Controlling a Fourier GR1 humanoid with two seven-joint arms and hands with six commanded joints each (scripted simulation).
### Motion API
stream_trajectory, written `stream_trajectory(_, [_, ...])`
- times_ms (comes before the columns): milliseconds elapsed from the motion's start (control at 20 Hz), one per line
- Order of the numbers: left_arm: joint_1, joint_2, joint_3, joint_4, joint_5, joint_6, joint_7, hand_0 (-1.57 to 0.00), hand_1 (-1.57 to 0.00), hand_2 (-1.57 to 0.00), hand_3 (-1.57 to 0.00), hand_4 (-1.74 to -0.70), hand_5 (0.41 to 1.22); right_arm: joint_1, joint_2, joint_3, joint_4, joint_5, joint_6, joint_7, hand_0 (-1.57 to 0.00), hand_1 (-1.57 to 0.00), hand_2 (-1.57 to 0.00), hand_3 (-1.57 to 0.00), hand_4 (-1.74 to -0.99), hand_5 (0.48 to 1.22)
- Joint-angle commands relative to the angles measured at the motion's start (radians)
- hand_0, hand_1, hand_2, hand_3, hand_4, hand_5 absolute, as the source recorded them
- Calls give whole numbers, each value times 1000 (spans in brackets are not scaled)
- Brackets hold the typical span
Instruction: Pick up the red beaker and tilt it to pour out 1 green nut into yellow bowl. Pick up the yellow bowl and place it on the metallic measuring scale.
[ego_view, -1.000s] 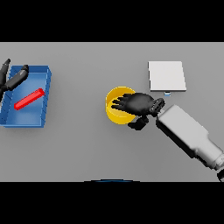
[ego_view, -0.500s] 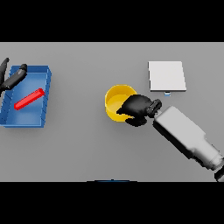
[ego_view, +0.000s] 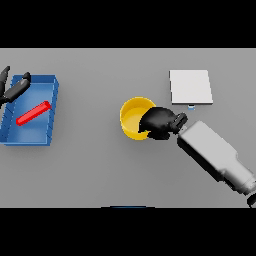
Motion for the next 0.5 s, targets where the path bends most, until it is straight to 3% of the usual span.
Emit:
stream_trajectory(0, [-6,-3,-3,-4,-2,1,5,1,1,1,1,-717,693,-8,4,-8,7,-5,1,4,-1515,-1511,-1314,-1285,-1720,1206])
stream_trajectory(150, [7,9,1,-11,3,3,8,1,1,1,1,-717,696,-6,-21,-35,-28,-27,21,11,-1542,-1540,-1331,-1340,-1730,1213])
stream_trajectory(400, [4,6,-3,-13,-1,5,13,1,1,1,1,-723,692,-10,-63,-99,-139,-76,93,70,-1562,-1561,-1429,-1228,-1737,1218])
stream_trajectory(450, [13,11,-4,-20,-1,5,6,1,1,1,1,-722,688,-14,-87,-119,-151,-85,85,48,-1563,-1563,-1432,-1208,-1738,1219])
